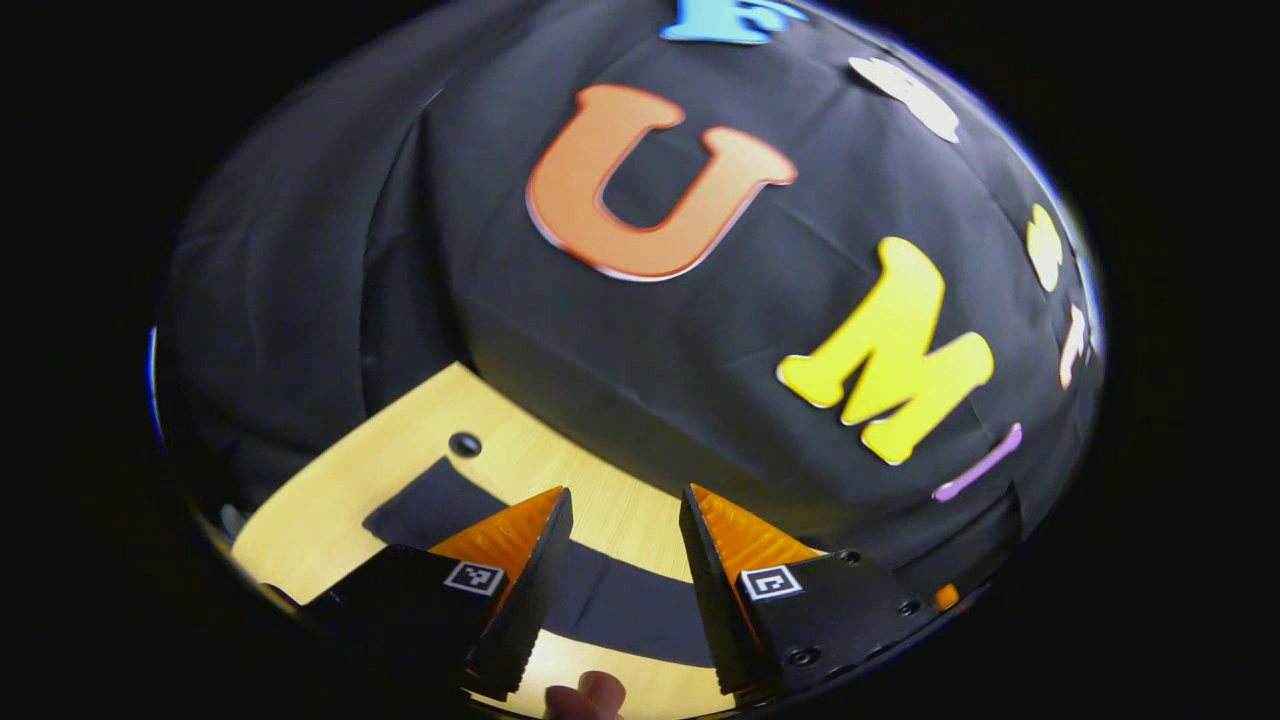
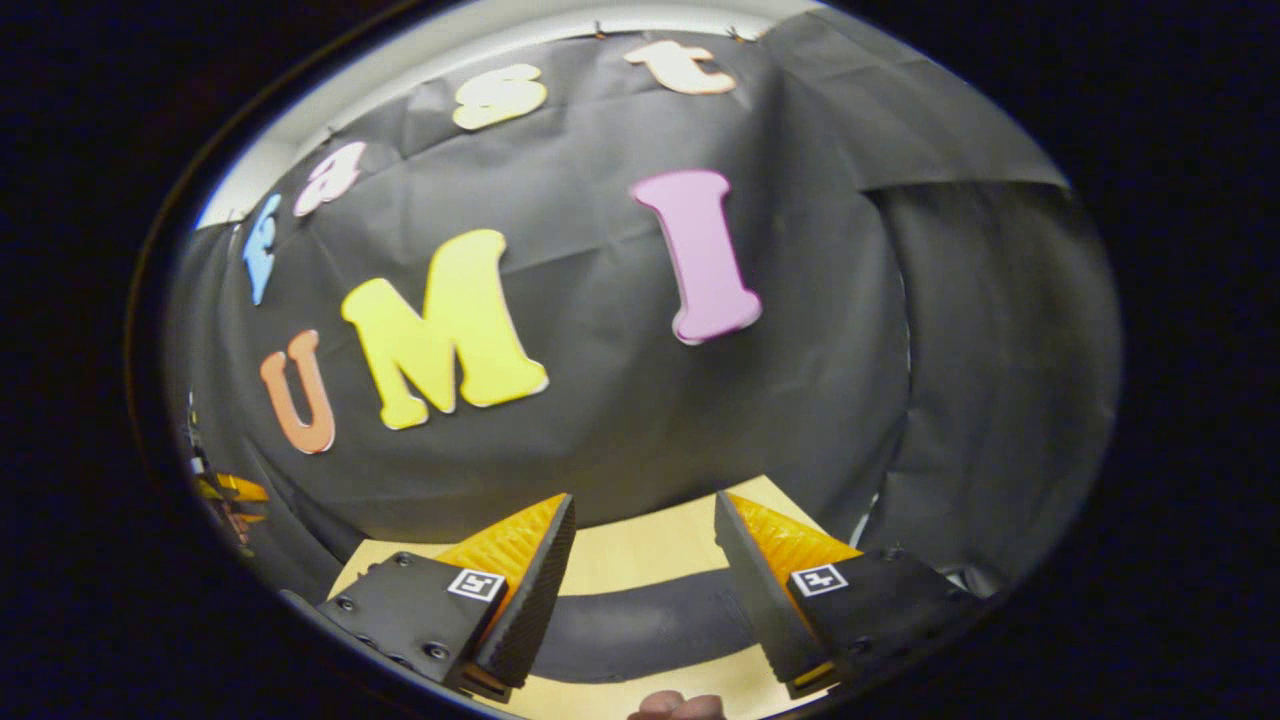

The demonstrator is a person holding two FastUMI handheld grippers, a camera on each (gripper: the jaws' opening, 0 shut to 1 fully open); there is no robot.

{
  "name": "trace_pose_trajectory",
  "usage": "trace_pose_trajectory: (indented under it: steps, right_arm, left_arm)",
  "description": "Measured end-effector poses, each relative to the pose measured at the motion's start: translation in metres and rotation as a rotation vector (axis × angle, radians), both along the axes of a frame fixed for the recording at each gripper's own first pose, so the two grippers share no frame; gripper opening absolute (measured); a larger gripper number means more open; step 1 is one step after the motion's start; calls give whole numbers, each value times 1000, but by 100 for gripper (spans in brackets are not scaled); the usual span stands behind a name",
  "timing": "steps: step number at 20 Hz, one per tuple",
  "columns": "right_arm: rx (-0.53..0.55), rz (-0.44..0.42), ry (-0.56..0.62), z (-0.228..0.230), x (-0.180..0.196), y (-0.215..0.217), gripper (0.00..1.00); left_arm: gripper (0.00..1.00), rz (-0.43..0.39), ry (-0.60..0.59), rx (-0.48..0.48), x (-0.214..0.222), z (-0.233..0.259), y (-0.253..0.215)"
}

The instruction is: Grasp the waist and the cuffs of the jeans and fold them to make the two legs overlap; first hold the waist and fold one-third of the jeans toward the cuffs, then hold the cuffs and fold the remaining one-third in the same direction to finish folding.

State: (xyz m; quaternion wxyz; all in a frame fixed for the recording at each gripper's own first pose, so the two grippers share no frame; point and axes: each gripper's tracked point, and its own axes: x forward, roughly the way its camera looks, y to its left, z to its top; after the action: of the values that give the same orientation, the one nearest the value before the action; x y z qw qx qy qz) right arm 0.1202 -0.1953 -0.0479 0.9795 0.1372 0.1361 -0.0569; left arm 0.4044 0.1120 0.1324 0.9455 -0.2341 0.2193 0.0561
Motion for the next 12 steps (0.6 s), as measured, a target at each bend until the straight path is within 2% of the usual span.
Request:
trace_pose_trajectory:
  steps: [2, 4, 7, 9, 10, 11, 12]
  right_arm:
    - [-50, 21, -40, 7, -16, 8, 88]
    - [-121, 16, -49, -5, -25, 14, 89]
    - [-146, 5, 42, -47, -32, 12, 88]
    - [-107, -31, 101, -69, -35, 1, 89]
    - [-115, -53, 133, -81, -35, -8, 92]
    - [-130, -77, 166, -92, -37, -18, 92]
    - [-142, -78, 181, -100, -37, -25, 95]
  left_arm:
    - [71, -38, -94, 93, 1, 10, -22]
    - [71, -49, -145, 142, -6, 11, -36]
    - [72, -45, -151, 170, -21, -3, -50]
    - [72, -38, -135, 236, -31, -12, -53]
    - [72, -28, -127, 287, -35, -15, -51]
    - [86, -33, -134, 320, -37, -15, -53]
    - [77, -37, -134, 350, -38, -13, -56]
